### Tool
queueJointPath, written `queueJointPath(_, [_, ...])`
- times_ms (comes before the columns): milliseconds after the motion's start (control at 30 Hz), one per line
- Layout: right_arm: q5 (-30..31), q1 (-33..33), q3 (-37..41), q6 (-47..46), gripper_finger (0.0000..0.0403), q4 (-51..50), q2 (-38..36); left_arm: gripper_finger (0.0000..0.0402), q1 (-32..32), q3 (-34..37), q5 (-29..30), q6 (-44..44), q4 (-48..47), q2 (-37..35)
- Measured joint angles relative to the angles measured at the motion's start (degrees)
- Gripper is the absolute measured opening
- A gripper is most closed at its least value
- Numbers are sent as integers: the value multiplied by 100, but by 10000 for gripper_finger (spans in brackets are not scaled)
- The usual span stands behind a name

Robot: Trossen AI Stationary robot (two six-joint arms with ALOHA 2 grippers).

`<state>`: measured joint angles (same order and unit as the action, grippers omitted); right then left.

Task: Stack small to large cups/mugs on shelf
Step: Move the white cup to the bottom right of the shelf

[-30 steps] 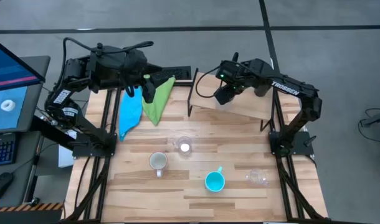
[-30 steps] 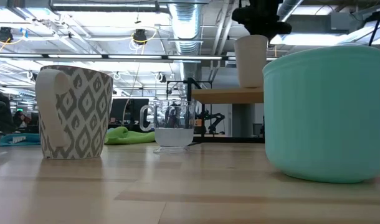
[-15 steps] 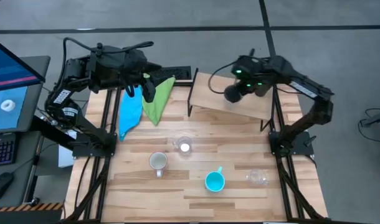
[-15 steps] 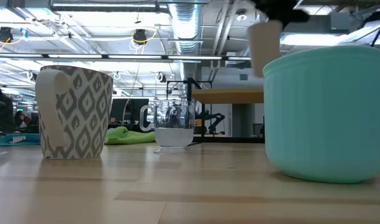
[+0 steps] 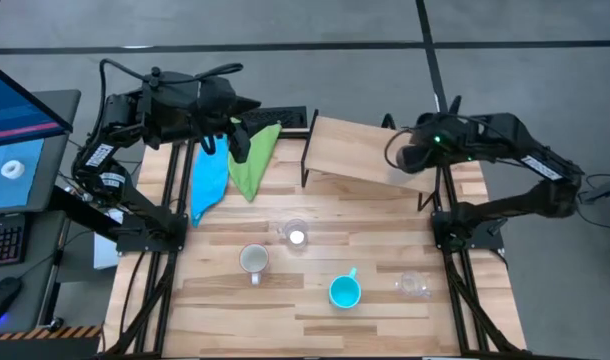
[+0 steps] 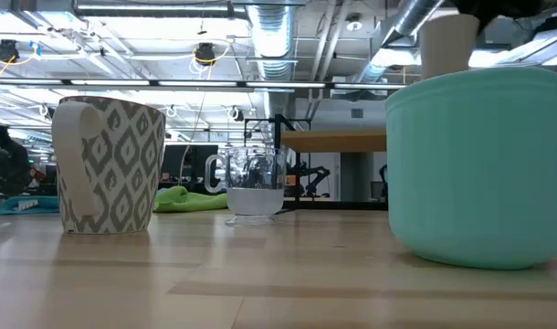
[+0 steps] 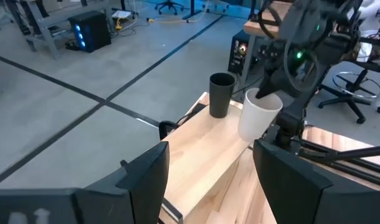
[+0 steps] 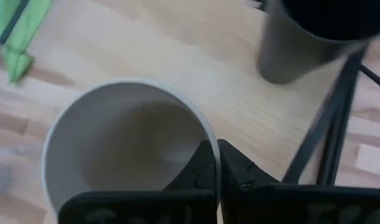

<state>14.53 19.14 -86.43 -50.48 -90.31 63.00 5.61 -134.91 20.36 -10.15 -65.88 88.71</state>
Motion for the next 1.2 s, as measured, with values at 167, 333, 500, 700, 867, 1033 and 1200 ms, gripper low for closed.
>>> queueJointPath(167, [204,12,351,-368,15,30,-283,224,77,0,0,4,9,0])
queueJointPath(333, [194,206,498,-500,11,33,-430,224,155,0,-1,2,26,0])
queueJointPath(500, [59,487,498,-386,13,32,-463,224,162,0,-11,19,26,0])
queueJointPath(700, [-82,814,503,-154,15,34,-373,224,162,0,-13,99,26,0])
queueJointPath(867, [-121,967,503,-45,13,31,-336,224,162,0,-15,135,23,0])
queueJointPath(1033, [-208,987,503,-18,25,31,-269,224,162,0,-17,201,21,0])
queueJointPath(1200, [-369,987,778,-2,16,29,-216,224,162,0,-18,212,21,0])
